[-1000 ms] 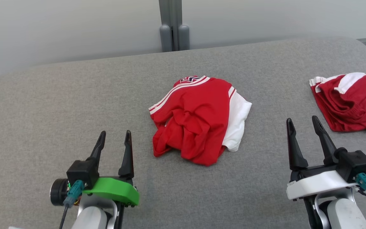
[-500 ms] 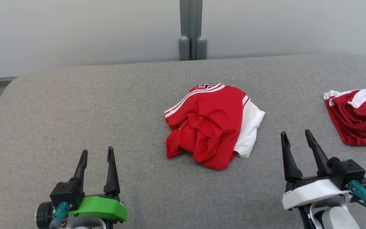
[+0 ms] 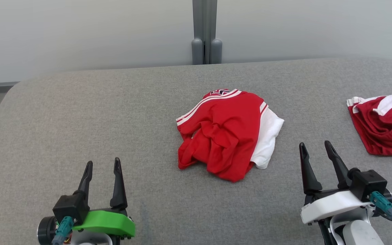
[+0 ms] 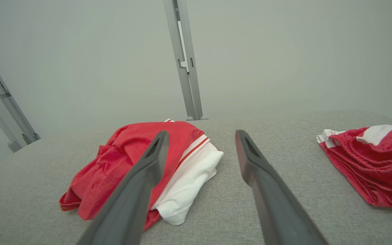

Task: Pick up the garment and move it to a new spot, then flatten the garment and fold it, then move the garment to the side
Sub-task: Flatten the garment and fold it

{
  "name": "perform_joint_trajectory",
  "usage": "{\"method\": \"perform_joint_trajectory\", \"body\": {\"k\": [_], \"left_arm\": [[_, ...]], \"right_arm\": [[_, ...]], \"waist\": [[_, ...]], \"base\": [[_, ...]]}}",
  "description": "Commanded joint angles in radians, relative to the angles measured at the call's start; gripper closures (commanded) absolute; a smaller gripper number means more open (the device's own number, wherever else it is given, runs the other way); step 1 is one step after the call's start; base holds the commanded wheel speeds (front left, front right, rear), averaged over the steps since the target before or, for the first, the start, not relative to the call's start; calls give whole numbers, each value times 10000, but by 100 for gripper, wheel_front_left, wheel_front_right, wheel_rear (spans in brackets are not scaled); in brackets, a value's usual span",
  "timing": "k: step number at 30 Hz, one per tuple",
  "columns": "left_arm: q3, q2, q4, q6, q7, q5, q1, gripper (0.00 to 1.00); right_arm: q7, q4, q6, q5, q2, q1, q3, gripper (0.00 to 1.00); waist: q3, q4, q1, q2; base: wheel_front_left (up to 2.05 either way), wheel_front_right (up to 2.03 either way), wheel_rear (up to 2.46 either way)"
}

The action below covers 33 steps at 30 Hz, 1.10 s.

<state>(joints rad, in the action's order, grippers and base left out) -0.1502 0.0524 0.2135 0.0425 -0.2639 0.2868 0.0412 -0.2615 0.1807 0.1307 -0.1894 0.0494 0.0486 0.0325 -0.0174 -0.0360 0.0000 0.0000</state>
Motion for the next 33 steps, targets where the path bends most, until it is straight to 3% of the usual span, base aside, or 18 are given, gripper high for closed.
{"method": "perform_joint_trajectory", "body": {"k": [1,9,15,24,33], "left_arm": [[44,4,37,-43,-4,-118,-118,0],[55,-12,52,-76,-4,-162,73,0],[-79,-14,38,-73,-4,-119,370,0],[-311,-9,9,40,-4,-23,893,0],[-349,-12,25,107,-4,27,1064,0]], "right_arm": [[-37,34,0,26,22,125,-28,0],[-26,182,0,271,25,412,-360,0],[610,745,0,1172,22,1606,-1060,0],[1596,3503,0,1658,653,3823,-1806,0],[1393,6044,0,1075,849,4950,-1741,0]], "waist": [[-10,-10,0,0],[-191,-103,0,0],[-632,-346,0,0],[-1623,-1244,0,0],[-2037,-1754,0,0]], "base": [[0,0,0],[0,0,0],[0,0,0],[0,0,0],[0,0,0]]}}
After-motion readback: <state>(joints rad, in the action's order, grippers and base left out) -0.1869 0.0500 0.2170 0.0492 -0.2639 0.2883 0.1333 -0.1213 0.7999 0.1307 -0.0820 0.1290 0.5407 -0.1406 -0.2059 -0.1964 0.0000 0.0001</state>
